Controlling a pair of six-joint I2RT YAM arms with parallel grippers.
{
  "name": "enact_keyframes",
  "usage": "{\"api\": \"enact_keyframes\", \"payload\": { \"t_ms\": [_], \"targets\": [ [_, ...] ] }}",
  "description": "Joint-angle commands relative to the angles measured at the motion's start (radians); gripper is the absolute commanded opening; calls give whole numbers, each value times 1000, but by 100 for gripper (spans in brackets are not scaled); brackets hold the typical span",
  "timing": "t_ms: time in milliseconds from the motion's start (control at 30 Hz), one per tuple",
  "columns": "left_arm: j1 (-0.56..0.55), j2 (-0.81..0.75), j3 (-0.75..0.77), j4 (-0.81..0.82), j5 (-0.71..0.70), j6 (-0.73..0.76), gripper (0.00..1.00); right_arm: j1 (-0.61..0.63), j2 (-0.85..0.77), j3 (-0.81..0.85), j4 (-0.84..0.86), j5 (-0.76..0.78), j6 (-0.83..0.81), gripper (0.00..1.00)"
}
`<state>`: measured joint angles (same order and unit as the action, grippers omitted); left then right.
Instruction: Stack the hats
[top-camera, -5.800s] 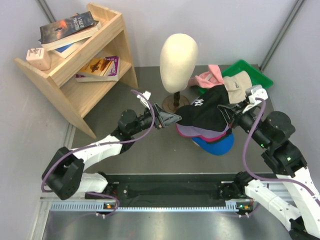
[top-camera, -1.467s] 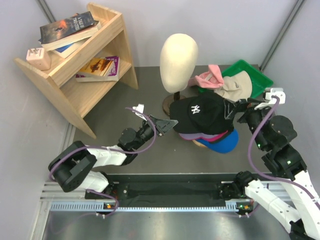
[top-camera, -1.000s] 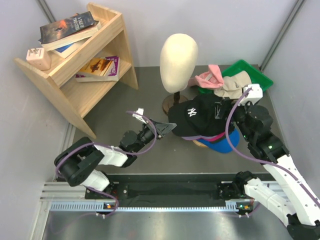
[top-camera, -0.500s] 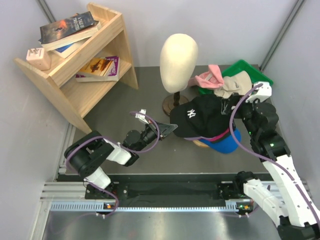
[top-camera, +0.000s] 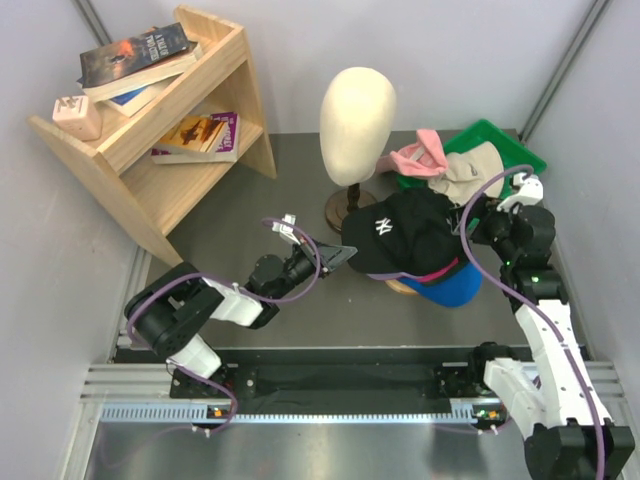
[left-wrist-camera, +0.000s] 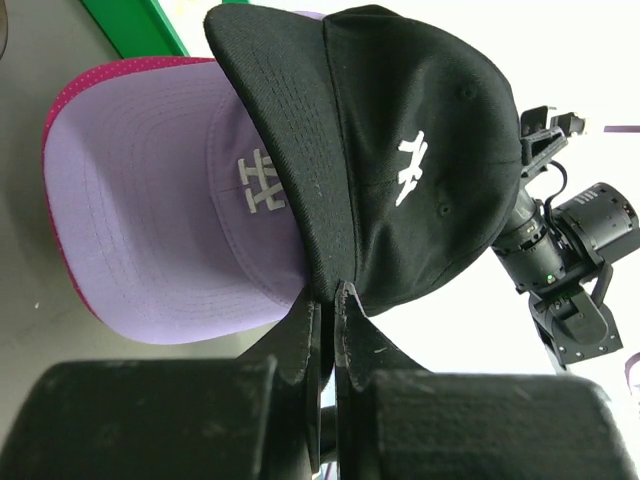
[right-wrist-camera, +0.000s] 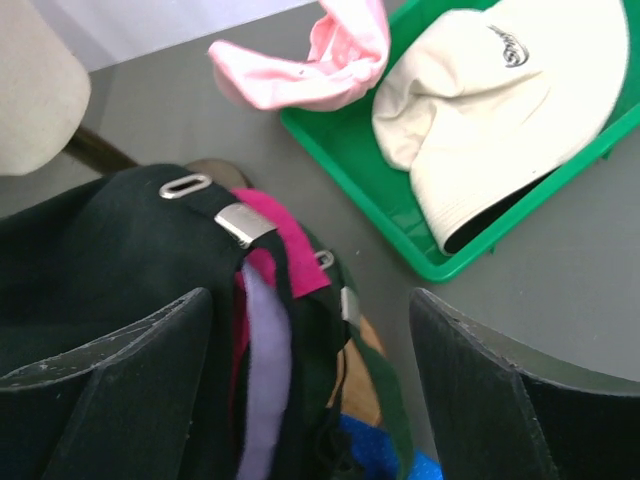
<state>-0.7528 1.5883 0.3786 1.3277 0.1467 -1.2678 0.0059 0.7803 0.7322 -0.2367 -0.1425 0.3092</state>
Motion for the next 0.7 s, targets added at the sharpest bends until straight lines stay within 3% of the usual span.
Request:
{"api": "enact_keyframes", "payload": {
  "t_ms": [0, 267, 467, 500, 667],
  "targets": [
    [12, 12, 9, -157, 1, 76, 0, -47, 10, -22, 62, -63, 5, 78],
    [20, 47, 0, -136, 7, 71, 0, -92, 68, -68, 100, -117, -10, 62],
    [23, 76, -13, -137, -4, 65, 0, -98, 57, -74, 88, -97, -30, 31],
    [21, 79, -17, -139, -12, 62, 0, -99, 56, -74, 85, -88, -32, 22],
    [26, 116, -43, -121, -18, 44, 0, -101, 68, -86, 88, -86, -38, 8]
  ]
}}
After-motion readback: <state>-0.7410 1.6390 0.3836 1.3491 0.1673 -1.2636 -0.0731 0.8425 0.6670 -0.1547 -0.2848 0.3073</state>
